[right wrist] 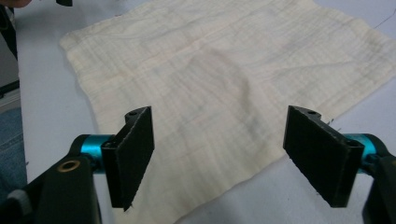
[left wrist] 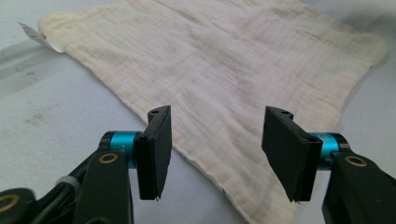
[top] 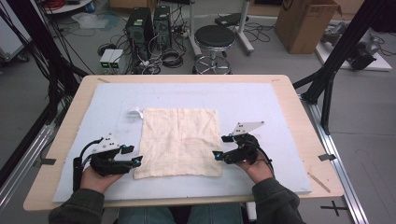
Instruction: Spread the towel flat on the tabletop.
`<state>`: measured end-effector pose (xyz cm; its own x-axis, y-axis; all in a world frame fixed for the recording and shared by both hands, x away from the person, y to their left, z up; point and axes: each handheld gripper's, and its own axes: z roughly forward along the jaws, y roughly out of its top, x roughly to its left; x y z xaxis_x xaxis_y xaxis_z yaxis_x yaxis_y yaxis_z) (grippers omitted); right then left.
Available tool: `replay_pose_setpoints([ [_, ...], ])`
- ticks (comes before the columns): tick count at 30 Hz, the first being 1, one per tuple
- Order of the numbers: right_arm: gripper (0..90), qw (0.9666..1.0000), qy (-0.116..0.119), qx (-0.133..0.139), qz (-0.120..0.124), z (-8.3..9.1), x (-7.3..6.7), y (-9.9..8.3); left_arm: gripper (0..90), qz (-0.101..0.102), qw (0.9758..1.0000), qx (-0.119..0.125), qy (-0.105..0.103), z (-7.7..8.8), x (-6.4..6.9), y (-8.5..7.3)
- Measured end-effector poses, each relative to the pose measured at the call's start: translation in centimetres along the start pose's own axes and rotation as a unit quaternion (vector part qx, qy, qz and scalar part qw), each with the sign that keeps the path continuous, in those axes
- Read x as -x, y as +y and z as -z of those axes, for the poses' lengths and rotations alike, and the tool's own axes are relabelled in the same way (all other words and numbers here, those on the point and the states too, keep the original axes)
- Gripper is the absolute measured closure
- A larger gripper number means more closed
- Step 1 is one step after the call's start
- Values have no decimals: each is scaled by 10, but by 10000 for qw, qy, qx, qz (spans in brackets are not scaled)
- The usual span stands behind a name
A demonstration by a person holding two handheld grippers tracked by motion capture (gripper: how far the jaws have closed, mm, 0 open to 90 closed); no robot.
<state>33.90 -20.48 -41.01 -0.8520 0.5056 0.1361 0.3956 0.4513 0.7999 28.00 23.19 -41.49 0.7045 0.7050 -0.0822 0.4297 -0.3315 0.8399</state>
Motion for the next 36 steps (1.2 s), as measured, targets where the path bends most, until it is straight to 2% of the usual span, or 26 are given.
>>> replay_pose_setpoints([
  [7,178,10000,-80,-28,46,-2,-1,0,400,-9,10000,0,17,0,0,-1],
  [23,124,9999,-65,-78,-23,-9,-1,6,378,47,10000,54,9,-1,-4,4],
  [26,122,9999,-86,-54,-58,-9,0,8,374,-6,10000,10,16,0,-5,7],
  [29,121,9999,-54,-104,-65,-9,2,12,359,34,10000,38,-24,0,-5,12],
  [34,121,10000,-45,-73,15,-5,3,22,324,70,9999,71,-127,-2,-6,23],
  [36,120,10000,-26,-71,65,-4,5,26,315,10,9999,15,-153,-4,-6,28],
])
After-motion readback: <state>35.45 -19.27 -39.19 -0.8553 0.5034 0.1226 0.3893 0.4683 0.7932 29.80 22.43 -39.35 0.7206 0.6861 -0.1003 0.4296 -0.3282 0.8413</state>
